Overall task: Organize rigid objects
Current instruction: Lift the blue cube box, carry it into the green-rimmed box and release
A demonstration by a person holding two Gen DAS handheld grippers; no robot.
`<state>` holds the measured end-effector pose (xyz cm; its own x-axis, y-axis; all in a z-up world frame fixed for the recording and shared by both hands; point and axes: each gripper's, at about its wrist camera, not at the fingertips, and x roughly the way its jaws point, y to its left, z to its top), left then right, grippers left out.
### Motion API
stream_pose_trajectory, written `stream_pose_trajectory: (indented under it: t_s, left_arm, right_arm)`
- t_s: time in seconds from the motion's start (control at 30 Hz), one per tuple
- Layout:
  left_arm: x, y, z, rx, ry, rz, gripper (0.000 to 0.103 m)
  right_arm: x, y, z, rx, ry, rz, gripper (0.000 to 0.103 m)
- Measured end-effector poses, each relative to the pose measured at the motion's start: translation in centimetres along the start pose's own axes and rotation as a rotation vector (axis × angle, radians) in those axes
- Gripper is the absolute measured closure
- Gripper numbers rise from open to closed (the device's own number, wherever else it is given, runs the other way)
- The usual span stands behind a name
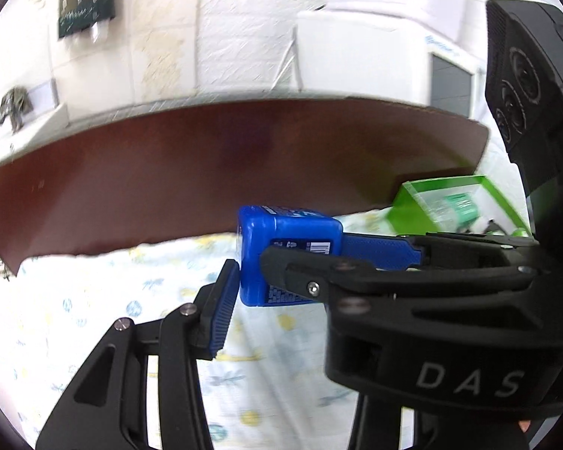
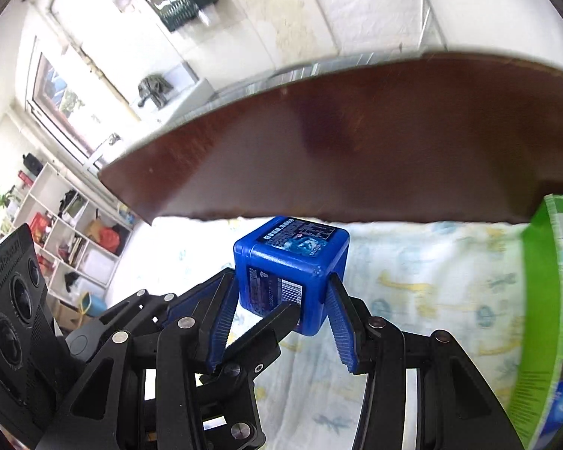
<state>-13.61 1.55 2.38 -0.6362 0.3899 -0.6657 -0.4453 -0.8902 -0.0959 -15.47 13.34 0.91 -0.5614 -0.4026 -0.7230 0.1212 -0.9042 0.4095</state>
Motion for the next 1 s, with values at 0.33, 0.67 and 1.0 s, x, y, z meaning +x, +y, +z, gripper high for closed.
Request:
stream_pose_trajectory:
  t_s: [0.33,0.67,1.0]
  left_arm:
    - [-1.7,-8.5,2.2,0.144,-0.039,-0.106,0.06]
    - [0.5,-20.4,3.3,0.285,-0.001,-0.181,0.06]
    - [2.6,-27.2,3.7,0.349,0.04,-0.21,0.061]
  right_arm:
    - [-10.4,-5.9,-1.3,0.055,-0.186,-0.073,0.053]
    - [-17.9,-13.2,-2.4,0.164,-0.326,-0.121,0.053]
    - [-22.7,-19.8,-4.5,0.246,-0.395,-0.132,0.053]
